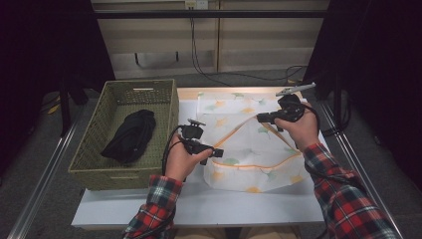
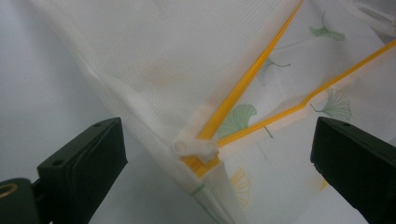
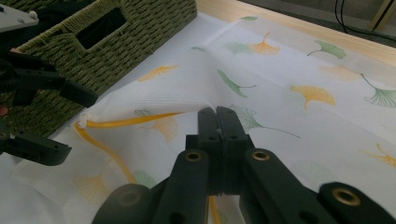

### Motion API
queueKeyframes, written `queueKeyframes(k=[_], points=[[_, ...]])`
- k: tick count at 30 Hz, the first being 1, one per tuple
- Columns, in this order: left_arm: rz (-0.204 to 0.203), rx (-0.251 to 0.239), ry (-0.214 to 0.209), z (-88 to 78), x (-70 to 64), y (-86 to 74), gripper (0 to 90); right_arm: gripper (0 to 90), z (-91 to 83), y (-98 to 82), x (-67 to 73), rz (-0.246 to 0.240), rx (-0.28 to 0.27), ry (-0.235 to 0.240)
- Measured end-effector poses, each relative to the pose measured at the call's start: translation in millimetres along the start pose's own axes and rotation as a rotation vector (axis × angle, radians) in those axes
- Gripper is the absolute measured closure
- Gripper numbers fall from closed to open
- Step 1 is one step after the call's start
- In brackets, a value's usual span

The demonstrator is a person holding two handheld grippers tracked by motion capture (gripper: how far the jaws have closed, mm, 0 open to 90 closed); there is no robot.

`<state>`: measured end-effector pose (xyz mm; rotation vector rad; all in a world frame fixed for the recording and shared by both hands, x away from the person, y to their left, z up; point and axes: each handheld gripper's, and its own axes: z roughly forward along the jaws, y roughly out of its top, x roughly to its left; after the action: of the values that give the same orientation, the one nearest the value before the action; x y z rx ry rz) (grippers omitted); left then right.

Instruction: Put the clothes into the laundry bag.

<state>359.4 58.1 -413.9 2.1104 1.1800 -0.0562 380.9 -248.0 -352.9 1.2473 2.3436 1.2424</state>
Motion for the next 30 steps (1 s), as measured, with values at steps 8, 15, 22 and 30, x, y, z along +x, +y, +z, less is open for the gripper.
queueKeyframes(k=[8, 15, 22, 30], points=[[0.008, 0.001, -0.007, -0.2, -0.3, 0.1, 3.6, 90.0, -1.3, 3.4, -1.0, 0.012, -0.011, 0.003], [0.006, 0.000, -0.003, 1.5, -1.4, -0.3, 3.4, 90.0, -1.7, 5.9, -1.0, 0.018, -0.011, 0.001], [0.016, 0.007, -0.007, 0.3, -1.8, 0.0, 3.4, 90.0, -6.0, 11.4, -1.1, 0.022, -0.028, 0.003], [0.027, 0.023, -0.004, 0.7, -2.2, -0.1, 3.5, 90.0, -10.0, 15.2, -2.5, 0.023, -0.040, 0.005]])
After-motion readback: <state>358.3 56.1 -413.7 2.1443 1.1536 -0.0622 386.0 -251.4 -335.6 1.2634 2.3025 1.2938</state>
